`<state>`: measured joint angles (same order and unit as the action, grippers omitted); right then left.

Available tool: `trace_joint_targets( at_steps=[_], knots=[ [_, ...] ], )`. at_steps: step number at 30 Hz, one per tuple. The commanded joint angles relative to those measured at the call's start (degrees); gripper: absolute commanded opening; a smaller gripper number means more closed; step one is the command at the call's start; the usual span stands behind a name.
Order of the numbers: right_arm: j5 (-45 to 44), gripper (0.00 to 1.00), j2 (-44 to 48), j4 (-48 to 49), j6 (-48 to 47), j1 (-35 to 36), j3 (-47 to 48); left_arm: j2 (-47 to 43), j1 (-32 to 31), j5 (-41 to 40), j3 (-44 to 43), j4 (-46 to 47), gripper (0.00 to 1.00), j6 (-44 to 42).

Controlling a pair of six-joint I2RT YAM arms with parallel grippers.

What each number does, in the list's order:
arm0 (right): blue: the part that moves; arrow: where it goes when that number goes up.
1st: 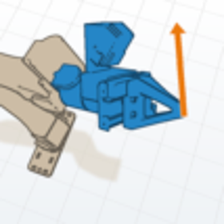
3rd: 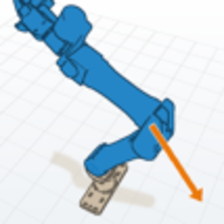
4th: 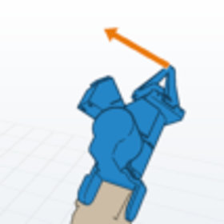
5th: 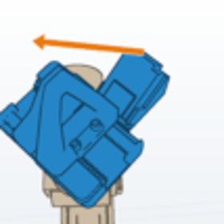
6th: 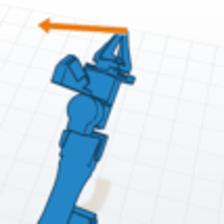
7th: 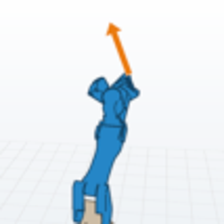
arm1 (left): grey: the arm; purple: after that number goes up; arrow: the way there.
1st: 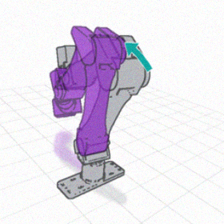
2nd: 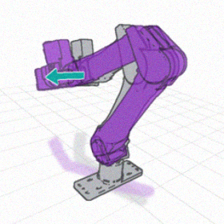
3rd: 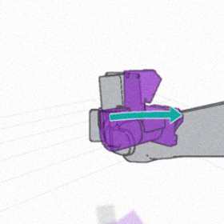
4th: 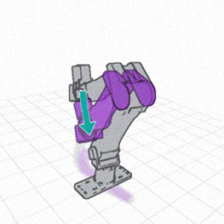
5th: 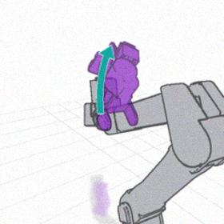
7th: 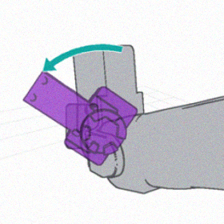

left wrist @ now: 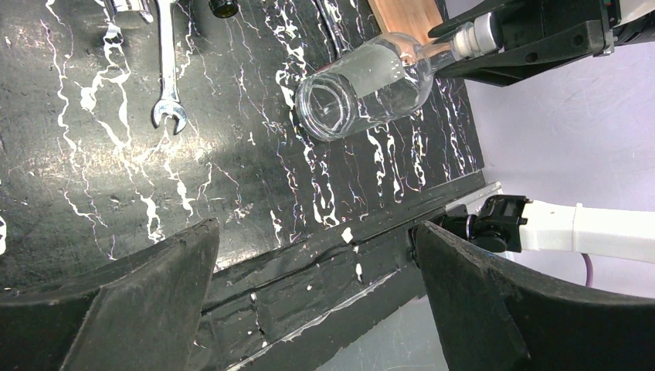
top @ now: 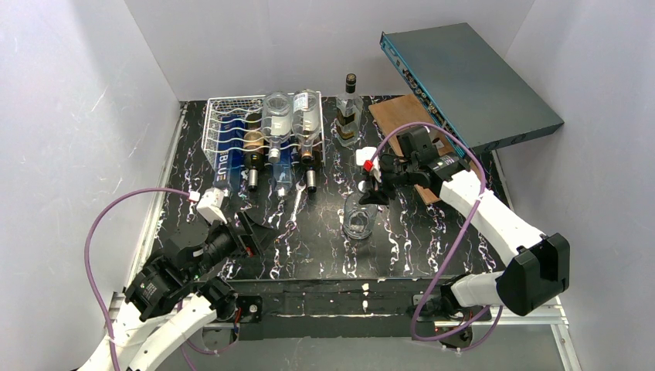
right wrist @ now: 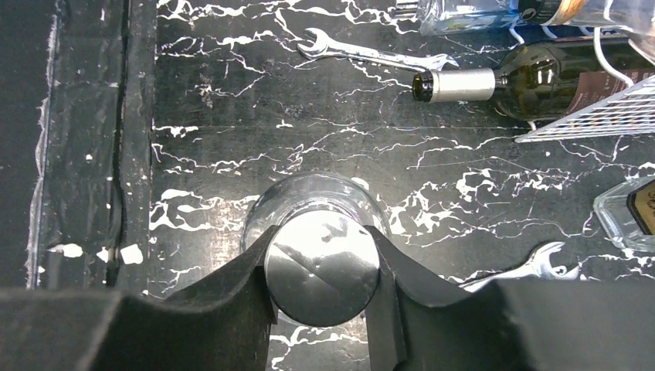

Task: Take the wine bottle off the wine rack
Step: Move the wine bottle to the center of the board.

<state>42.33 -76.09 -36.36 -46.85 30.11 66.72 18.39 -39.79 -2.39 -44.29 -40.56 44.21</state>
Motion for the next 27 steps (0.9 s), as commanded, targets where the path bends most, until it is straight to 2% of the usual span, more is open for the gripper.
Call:
trace_joint_targets(
  at_steps=[1,4,6,11,16,21,27],
  knots=[
    [2.55,0.31,0.67,1.61,0.73,0.3,-0.45,0.64,0.33,-0.7,0.0,-0.31,0.98,0.17],
    [2.72,0.1,1.01,3.32,2.87,0.28,-0.38,0.68,0.3,-0.77,-0.16,-0.31,0.98,0.1],
    [2.26,0.01,0.92,5.38,5.38,0.02,0.21,0.57,0.29,-0.74,-0.18,-0.31,0.98,0.11],
    [-2.64,0.01,-1.15,14.81,15.82,-2.18,3.61,0.7,0.26,-0.83,-0.44,-0.4,0.98,0.01],
    [-9.08,0.01,-5.92,22.97,22.31,-2.86,8.55,0.75,0.24,-0.91,-0.94,-0.78,0.98,0.03],
    [-16.99,0.01,-11.21,27.67,23.43,-2.88,12.56,-0.14,0.27,-1.19,-0.77,-1.41,0.98,0.44],
    [-21.37,0.01,-16.86,31.25,24.3,-2.71,16.45,0.09,0.31,-1.14,-0.68,-1.42,0.98,0.69]
  ],
)
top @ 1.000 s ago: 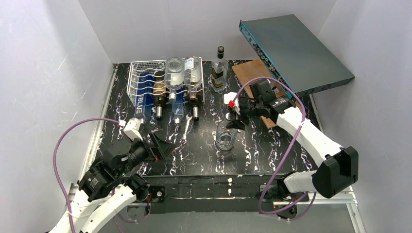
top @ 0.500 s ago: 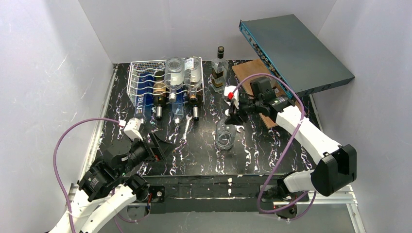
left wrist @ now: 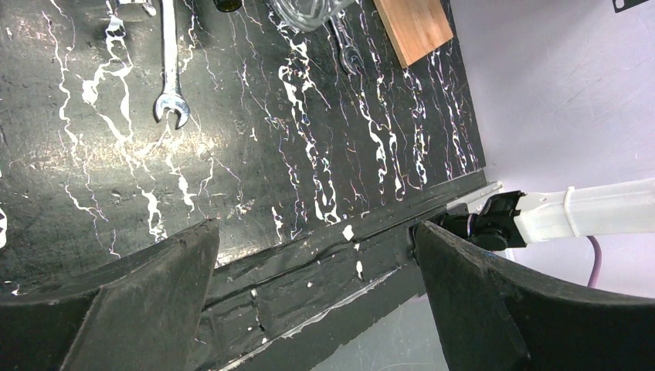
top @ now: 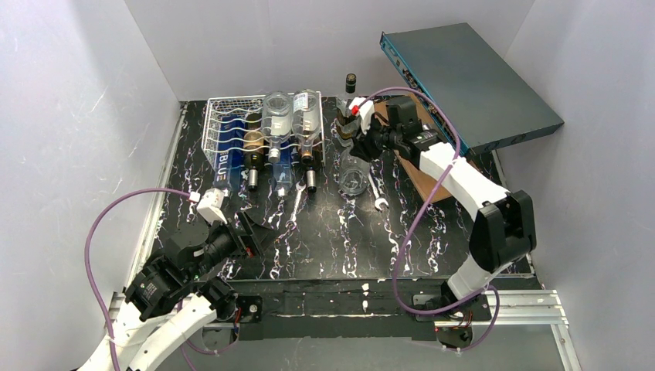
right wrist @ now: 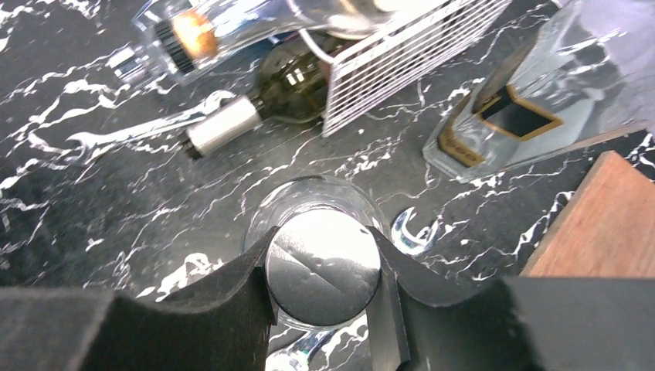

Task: Take the wine bottle off the wine rack
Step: Move the wine bottle to the center of the board, then pick up the wine bottle from the wine rack.

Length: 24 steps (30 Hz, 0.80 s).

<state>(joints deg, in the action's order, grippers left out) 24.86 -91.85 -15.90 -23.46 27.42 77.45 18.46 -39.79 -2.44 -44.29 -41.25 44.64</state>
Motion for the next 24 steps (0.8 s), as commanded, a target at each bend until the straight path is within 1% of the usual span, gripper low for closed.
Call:
trace_joint_targets(
  at_steps=[1,12,18,20,21,24],
  knots=[
    [-4.32,0.01,-1.81,11.66,1.13,0.0,6.05,0.07,0.27,-1.16,-0.7,-0.7,0.98,0.19],
    [-12.74,0.01,-7.99,14.85,-1.54,1.14,9.29,0.61,0.29,-1.34,-0.92,-0.76,0.98,0.14],
    [-13.79,0.01,-8.43,15.37,-1.71,1.14,8.08,0.44,0.3,-1.38,-0.97,-0.84,0.98,0.09],
    [-14.11,0.07,-8.36,15.37,-1.5,1.14,7.47,0.6,0.27,-1.33,-1.04,-0.84,0.98,0.09],
    [-14.28,0.11,-8.42,15.37,-1.5,1.14,7.3,0.65,0.32,-1.33,-1.06,-0.84,0.98,0.09],
    [-14.22,0.3,-8.26,15.37,-1.41,1.14,6.7,0.79,0.29,-1.15,-1.21,-0.84,0.98,0.12]
  ],
)
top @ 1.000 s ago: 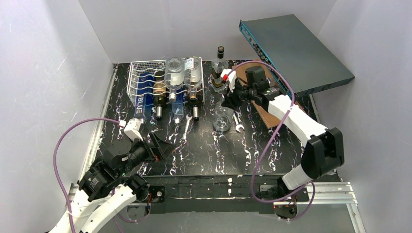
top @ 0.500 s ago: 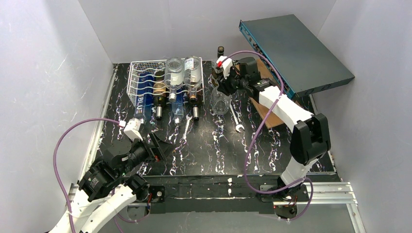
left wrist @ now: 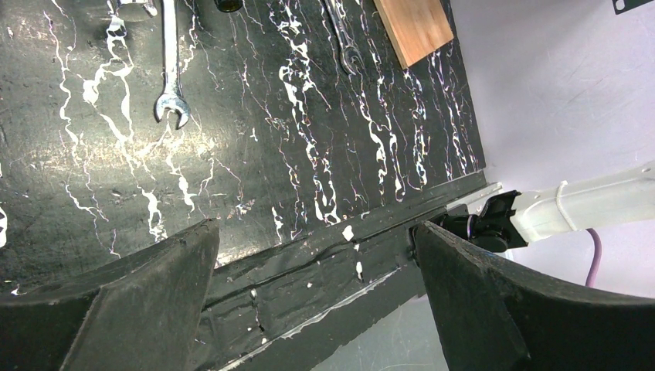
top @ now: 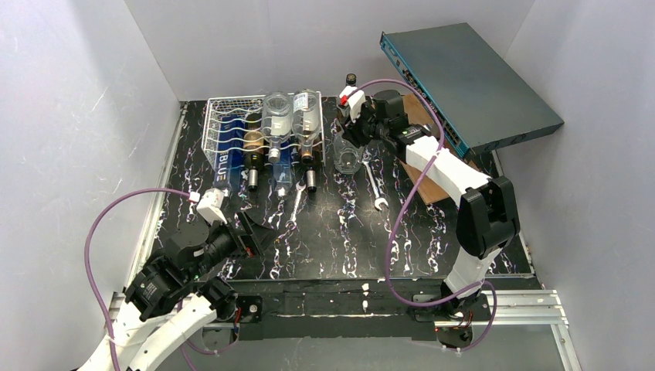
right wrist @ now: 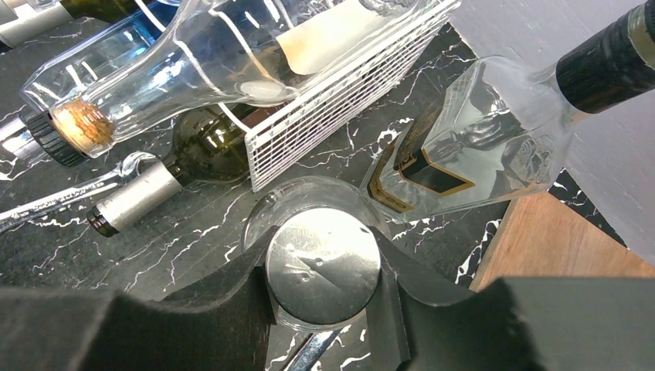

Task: Take the wine bottle off the wine rack
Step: Pick up the wine bottle from the wine rack.

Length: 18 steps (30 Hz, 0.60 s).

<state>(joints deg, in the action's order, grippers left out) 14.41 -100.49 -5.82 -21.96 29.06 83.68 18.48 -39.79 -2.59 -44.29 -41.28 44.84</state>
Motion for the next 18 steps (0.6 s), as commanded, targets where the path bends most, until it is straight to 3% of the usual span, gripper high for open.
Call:
trace_joint_targets(
  at_steps=[1,5,14,18],
  knots=[
    [-3.56,0.37,0.5,5.3,-2.81,-0.49,0.36,0.77,0.27,-0.93,-1.28,-0.87,0.98,-0.1],
    [-2.9,0.55,1.11,5.3,-2.04,-0.49,0.0,0.91,0.29,-0.86,-1.7,-1.04,0.98,-0.18],
    [-2.9,0.82,4.58,4.37,0.58,-0.49,0.41,1.76,0.27,-0.12,-2.8,-1.35,0.98,-0.36],
    [3.34,0.98,11.74,-3.62,-0.18,-0.57,1.23,5.54,0.25,-0.14,-7.69,-3.31,0.98,-4.19]
  ],
)
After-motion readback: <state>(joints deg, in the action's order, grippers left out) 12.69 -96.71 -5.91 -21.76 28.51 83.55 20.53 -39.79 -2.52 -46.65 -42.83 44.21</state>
